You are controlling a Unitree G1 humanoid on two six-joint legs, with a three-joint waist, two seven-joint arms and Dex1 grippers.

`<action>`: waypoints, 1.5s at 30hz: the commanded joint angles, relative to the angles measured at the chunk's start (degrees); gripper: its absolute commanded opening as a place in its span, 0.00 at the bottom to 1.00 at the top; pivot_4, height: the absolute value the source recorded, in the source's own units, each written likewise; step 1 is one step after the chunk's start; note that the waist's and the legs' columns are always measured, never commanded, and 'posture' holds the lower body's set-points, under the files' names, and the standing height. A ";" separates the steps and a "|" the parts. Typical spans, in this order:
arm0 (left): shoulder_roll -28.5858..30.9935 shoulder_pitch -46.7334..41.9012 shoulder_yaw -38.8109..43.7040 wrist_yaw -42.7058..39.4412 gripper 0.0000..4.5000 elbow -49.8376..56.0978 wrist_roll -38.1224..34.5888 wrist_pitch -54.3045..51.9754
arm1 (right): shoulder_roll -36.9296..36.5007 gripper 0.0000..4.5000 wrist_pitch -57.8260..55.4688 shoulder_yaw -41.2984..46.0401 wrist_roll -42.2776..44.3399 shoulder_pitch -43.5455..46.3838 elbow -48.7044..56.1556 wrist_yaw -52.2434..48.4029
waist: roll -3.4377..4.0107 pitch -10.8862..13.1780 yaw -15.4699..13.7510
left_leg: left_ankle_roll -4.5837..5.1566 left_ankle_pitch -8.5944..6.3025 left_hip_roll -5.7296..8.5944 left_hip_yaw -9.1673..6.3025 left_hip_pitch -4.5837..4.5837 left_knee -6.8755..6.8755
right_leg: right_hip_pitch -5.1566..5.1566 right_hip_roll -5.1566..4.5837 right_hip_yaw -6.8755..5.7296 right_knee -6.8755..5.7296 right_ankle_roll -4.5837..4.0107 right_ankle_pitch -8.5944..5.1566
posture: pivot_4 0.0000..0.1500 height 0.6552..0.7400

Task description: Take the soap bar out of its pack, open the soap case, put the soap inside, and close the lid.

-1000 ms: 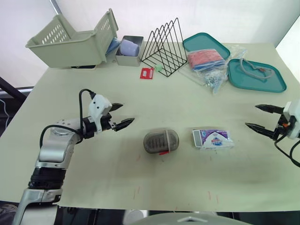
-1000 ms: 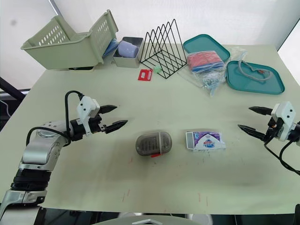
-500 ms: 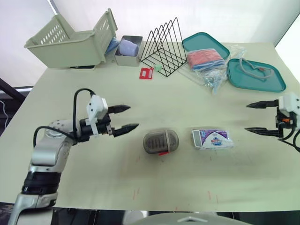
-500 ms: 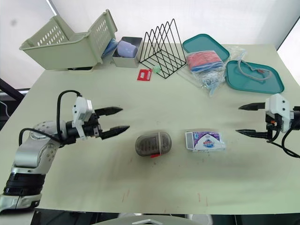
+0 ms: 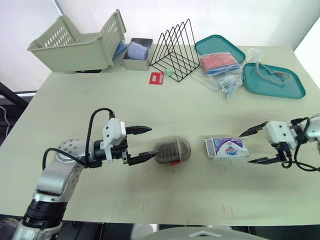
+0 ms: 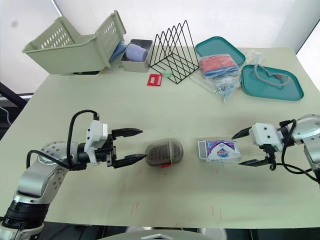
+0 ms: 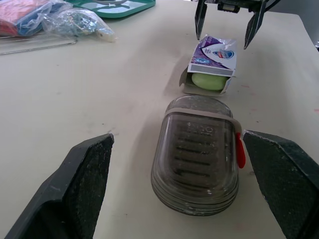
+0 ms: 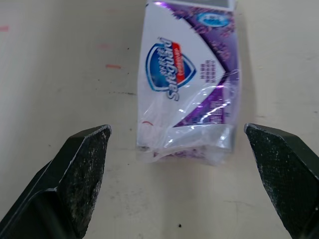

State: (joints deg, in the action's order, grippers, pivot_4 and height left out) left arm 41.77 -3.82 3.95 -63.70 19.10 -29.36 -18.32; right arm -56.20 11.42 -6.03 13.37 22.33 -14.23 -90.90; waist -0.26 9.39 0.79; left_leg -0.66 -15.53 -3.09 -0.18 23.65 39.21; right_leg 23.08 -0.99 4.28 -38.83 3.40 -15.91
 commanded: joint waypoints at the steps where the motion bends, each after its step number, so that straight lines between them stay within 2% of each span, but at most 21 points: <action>1: 0.27 0.45 0.59 0.50 0.97 2.04 -0.07 0.89 | 0.31 1.00 2.10 0.88 -0.23 0.50 -0.89 0.30 | 0.00 0.00 -0.01 | 0.00 0.00 0.00 0.01 0.00 0.00 | 0.00 0.00 0.00 0.00 0.00 0.00 | 1.00 1.00; 12: 0.64 1.23 1.02 -0.77 0.97 2.57 -1.49 1.07 | 2.86 1.00 5.25 1.08 -0.05 -1.12 -2.03 1.52 | 0.00 0.00 -0.04 | 0.00 0.00 0.00 0.00 0.00 0.00 | 0.00 0.00 0.00 0.00 0.00 0.00 | 1.00 1.00; 16: 1.07 0.96 0.87 -1.94 1.00 1.95 -0.76 1.88 | 3.97 0.75 5.33 0.96 -0.36 -1.23 -2.17 2.78 | 0.00 0.00 -0.01 | 0.00 0.00 0.00 0.00 -0.01 0.00 | 0.00 0.01 0.00 -0.01 0.00 0.00 | 1.00 1.00; 20: 0.99 0.55 0.56 -2.19 1.00 1.46 -0.30 2.42 | 4.61 0.34 5.52 0.72 -0.97 -0.99 -2.73 3.76 | 0.00 0.00 0.01 | 0.00 0.00 0.00 0.00 -0.01 0.00 | 0.00 0.01 0.00 -0.01 -0.01 0.00 | 1.00 1.00; 23: 0.92 0.57 0.23 -2.32 1.00 1.38 -0.04 2.86 | 4.78 0.18 5.15 0.55 -1.26 -0.89 -3.01 4.07 | -0.02 -0.01 0.27 | 0.00 0.00 -0.01 0.00 -0.05 0.00 | -0.02 0.01 0.01 -0.02 -0.01 0.00 | 1.00 1.00; 24: 0.89 0.60 0.13 -2.37 1.00 1.40 0.04 2.95 | 4.82 0.08 5.14 0.53 -1.33 -0.86 -3.12 4.15 | -0.02 -0.01 0.27 | 0.00 0.00 -0.02 0.01 -0.09 0.00 | -0.04 0.03 0.01 -0.03 -0.01 0.00 | 1.00 1.00; 26: 0.90 0.59 0.01 -2.51 1.00 1.43 0.03 3.08 | 4.90 0.00 5.11 0.56 -1.40 -0.76 -3.30 4.47 | -0.05 -0.03 0.29 | 0.00 0.00 -0.02 0.01 -0.10 0.00 | -0.05 0.03 0.01 -0.03 -0.01 0.00 | 1.00 1.00; 37: 1.05 0.61 -0.44 -3.63 1.00 0.99 0.78 4.11 | 4.74 0.00 2.56 1.70 -1.24 -0.57 -2.46 6.84 | -0.08 -0.03 0.33 | 0.00 -0.01 -0.03 0.19 -0.66 -0.12 | -0.54 0.03 0.18 -0.01 -0.06 -0.04 | 1.00 1.00; 45: 0.36 0.50 -0.28 -2.57 1.00 0.46 1.15 4.17 | 0.77 0.00 -1.00 6.57 -1.40 -1.30 -3.88 12.18 | -0.05 -0.01 -0.07 | 0.01 -0.01 -0.02 0.29 -0.67 -0.12 | -0.51 0.02 0.27 -0.01 -0.05 -0.04 | 1.00 1.00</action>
State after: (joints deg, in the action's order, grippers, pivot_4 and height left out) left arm 42.14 -3.11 3.47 -66.47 18.94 -28.20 -15.17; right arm -53.51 11.00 -2.94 11.90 21.22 -18.27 -80.40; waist -0.31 9.38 0.72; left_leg -0.65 -15.54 -3.12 0.11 22.99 39.10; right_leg 22.56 -0.97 4.54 -38.83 3.35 -15.95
